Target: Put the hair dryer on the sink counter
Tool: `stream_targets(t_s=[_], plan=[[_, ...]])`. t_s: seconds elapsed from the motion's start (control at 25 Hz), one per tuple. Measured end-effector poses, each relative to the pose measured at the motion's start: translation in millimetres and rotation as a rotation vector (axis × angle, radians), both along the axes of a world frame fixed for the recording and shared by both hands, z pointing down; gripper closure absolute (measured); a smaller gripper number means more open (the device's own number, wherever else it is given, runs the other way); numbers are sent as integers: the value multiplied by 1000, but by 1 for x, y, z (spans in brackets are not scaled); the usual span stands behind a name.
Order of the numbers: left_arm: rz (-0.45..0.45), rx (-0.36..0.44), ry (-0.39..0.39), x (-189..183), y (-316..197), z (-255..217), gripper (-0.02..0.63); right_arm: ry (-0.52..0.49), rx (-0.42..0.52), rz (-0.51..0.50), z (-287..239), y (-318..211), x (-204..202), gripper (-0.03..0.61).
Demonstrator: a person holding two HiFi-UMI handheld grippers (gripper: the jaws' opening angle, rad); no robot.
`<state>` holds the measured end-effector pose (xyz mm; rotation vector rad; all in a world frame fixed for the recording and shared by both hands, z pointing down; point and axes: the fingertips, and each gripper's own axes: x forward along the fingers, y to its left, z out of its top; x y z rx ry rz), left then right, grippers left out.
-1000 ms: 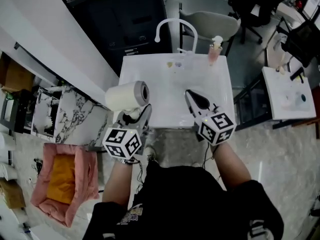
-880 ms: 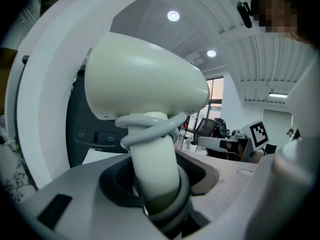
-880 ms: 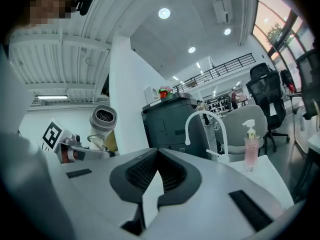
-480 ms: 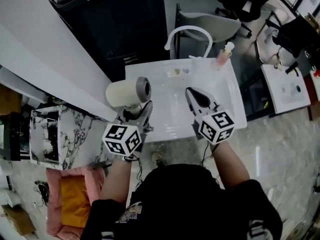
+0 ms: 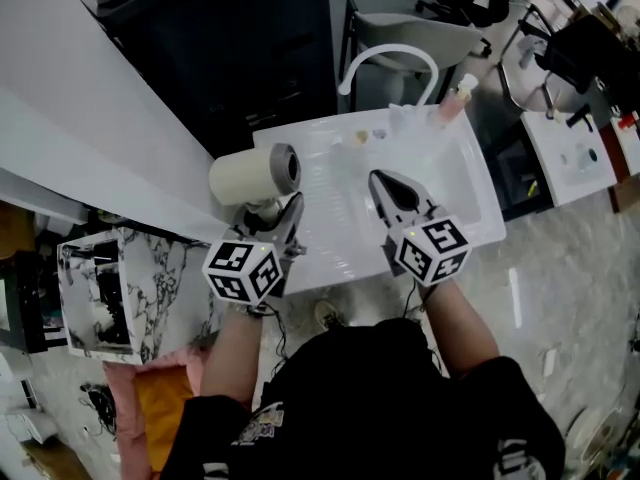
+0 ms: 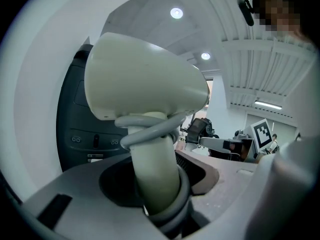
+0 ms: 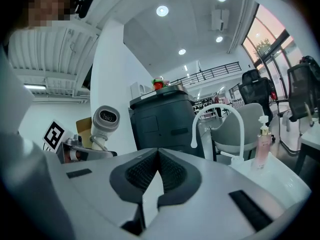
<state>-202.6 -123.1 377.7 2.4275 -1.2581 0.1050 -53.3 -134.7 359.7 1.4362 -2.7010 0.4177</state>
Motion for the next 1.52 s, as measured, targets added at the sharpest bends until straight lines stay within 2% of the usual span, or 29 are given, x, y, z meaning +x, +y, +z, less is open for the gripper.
stream_targets(t_s=[0.4,0.6,0.88,1.52], plan=[[19,-35,9,-9,-8,14,426,21,-32,20,15,9,-12,580],[10,-71,15,4,-15,26,426,27,-24,-1,16,-1,-7,580],[-20,-108,-24,22,-29,46,426,15,-33,-57,27,-18,-1,580],[-65,-280,-80,51,-83,127,426,-18,-109,-68,66,-59,32,580]])
